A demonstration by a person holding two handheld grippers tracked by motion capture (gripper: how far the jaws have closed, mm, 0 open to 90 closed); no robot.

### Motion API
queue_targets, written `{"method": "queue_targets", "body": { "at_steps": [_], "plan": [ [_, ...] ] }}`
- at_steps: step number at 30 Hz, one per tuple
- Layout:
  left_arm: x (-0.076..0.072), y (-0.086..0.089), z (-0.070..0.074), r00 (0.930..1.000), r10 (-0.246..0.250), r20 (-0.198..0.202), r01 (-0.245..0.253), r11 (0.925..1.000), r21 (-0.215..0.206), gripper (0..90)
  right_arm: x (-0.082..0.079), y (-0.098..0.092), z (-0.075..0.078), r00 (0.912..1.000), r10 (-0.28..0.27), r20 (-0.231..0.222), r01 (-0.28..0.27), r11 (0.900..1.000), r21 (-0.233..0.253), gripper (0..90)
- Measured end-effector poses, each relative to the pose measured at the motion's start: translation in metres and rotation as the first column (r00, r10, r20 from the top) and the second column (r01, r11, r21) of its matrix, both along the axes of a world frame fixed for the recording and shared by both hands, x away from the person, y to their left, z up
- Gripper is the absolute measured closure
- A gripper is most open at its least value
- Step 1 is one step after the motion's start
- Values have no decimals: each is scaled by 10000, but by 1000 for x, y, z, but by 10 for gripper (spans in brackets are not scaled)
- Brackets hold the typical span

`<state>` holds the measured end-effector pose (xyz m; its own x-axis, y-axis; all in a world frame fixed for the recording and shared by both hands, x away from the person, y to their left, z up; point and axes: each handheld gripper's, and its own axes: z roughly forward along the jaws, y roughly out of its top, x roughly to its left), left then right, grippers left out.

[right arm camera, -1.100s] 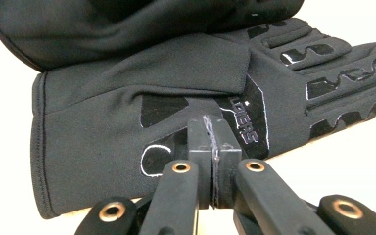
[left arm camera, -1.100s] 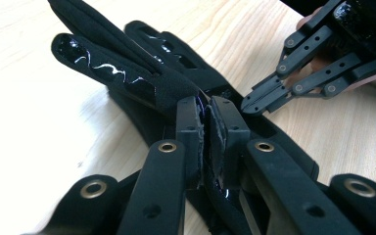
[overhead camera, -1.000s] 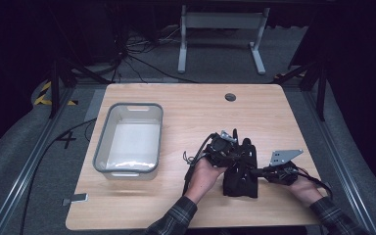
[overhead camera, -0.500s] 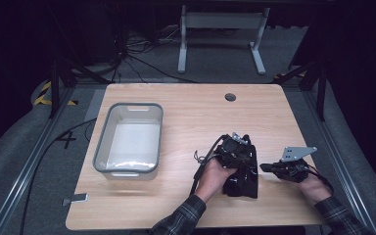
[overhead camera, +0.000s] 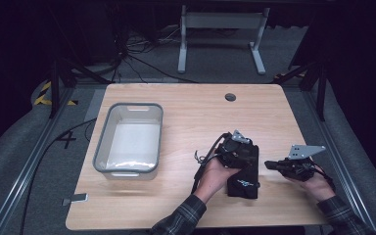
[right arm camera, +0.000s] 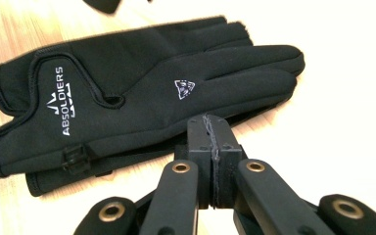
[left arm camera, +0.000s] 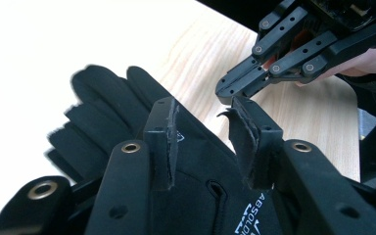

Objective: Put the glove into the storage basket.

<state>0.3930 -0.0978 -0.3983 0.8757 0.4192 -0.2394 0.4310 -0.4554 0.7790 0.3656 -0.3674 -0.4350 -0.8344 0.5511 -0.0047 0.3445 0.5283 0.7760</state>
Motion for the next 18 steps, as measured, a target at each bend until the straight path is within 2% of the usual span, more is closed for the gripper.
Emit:
{"method": "queue_targets", "body": {
  "at_steps": [2,7,10,15,18],
  "plan": [
    [-1,7,1,10000,71,60,-71,9999,81,723,0,0,1,10000,-15,-37,15,10000,60,899],
    [-3,19,-5,9998,98,-151,-91,9990,430,889,-1,7,0,9996,231,-180,-229,9997,115,900],
    [-9,25,-12,9997,140,-212,-124,9971,753,896,1,15,1,9990,408,-194,-405,9990,192,900],
    [-18,31,-24,9991,8,-430,36,9948,1016,896,9,28,4,9983,583,-88,-581,9981,209,900],
    [-22,28,-28,9985,-84,-541,133,9958,904,896,16,33,4,9979,645,-110,-642,9976,266,900]
  ]
}}
